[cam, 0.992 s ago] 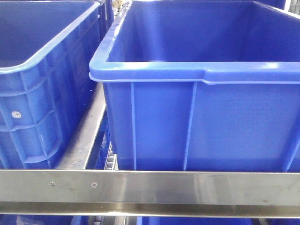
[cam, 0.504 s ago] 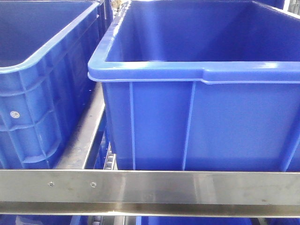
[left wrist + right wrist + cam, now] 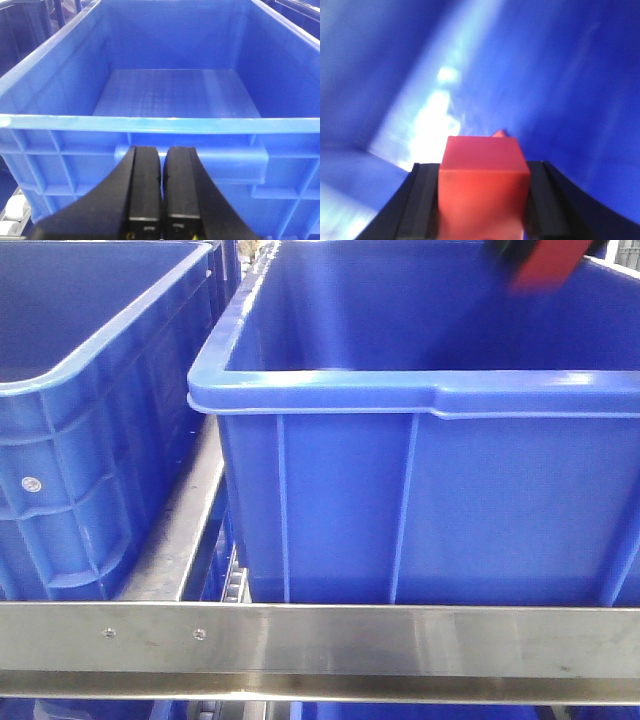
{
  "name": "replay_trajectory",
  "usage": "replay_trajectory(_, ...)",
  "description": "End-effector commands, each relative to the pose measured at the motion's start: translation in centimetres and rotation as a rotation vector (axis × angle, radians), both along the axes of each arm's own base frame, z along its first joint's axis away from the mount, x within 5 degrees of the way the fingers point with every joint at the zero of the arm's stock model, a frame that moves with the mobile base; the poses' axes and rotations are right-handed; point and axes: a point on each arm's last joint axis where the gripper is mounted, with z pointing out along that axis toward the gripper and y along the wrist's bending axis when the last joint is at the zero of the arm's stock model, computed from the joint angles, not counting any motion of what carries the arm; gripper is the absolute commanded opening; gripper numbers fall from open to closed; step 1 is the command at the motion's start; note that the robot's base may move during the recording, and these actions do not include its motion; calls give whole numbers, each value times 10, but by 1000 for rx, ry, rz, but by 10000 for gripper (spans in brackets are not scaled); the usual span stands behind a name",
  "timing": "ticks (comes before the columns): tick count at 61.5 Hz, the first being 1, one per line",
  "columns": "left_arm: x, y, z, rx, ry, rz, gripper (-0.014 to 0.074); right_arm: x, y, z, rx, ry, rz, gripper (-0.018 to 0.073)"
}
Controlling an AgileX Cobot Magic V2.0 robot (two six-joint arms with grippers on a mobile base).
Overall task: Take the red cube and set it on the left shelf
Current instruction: 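Extend the right gripper with the red cube into the blue crate, then open the right gripper to release the red cube into the crate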
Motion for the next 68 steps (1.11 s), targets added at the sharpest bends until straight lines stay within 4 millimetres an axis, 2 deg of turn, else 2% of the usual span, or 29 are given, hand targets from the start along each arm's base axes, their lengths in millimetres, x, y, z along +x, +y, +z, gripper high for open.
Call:
replay_trajectory(1, 0, 0, 1, -9, -80, -3, 102, 25, 13, 4, 29, -34, -20, 39)
replay_trajectory(15, 0, 0, 1, -9, -80, -3, 102, 86, 44, -45, -55, 127, -49, 39)
replay_trajectory(25, 0, 0, 1, -9, -80, -3, 102, 115, 57, -75, -121, 251, -80, 39)
replay_trajectory(29, 0, 0, 1, -9, -80, -3, 102, 123, 61, -79, -130, 267, -85, 39)
replay_trajectory(39, 0, 0, 1, -9, -80, -3, 102, 133, 64, -81, -121, 253, -88, 39)
replay_trajectory(58, 0, 0, 1, -9, -80, -3, 102, 136, 60, -80, -120, 240, -98, 47)
replay_trajectory(64, 0, 0, 1, -9, -80, -3, 102, 136, 58, -80, -137, 236, -100, 132)
replay_trajectory(68, 0, 0, 1, -9, -80, -3, 102, 136, 58, -80, -141, 237, -100, 258)
